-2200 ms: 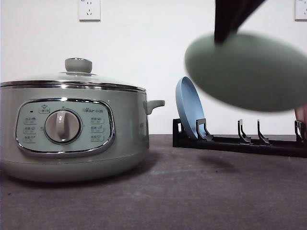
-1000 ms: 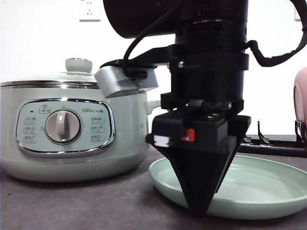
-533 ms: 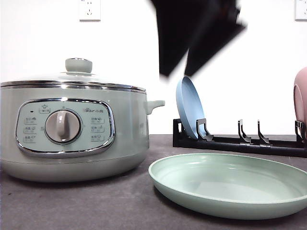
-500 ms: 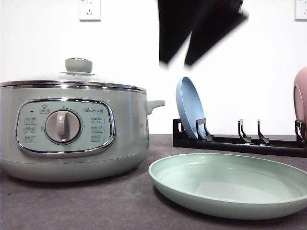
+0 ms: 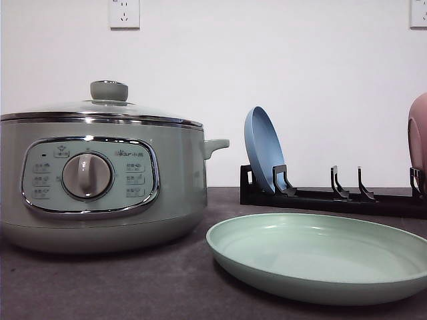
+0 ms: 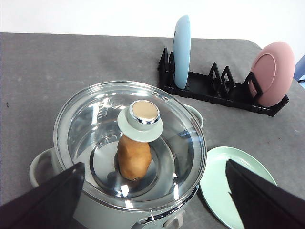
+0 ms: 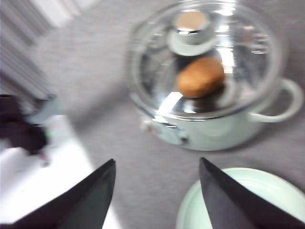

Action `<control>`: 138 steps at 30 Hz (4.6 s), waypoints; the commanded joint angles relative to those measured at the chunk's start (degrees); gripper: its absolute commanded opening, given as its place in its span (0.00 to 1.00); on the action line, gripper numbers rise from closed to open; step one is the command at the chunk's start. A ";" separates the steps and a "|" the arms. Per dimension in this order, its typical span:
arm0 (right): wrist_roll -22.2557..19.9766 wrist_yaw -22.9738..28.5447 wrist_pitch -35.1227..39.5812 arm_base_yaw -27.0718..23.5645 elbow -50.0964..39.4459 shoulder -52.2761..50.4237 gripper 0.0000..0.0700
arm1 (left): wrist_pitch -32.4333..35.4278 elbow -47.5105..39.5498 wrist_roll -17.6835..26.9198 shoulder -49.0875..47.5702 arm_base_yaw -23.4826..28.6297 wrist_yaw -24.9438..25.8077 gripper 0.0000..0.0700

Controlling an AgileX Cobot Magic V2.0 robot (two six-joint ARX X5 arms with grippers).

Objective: Transfer potato from steamer to green plate

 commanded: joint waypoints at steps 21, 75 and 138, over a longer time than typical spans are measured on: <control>-1.12 -4.48 0.35 -3.13 0.90 0.61 0.49 | -2.52 5.80 -2.25 6.87 -1.02 0.30 0.84; -2.64 -3.00 -1.81 -3.13 0.87 0.61 0.49 | -23.06 44.50 4.17 63.60 -23.91 -26.53 0.79; -0.83 -1.02 -1.59 -3.30 0.89 0.62 0.49 | -27.63 52.22 3.85 49.54 -18.34 -31.38 0.00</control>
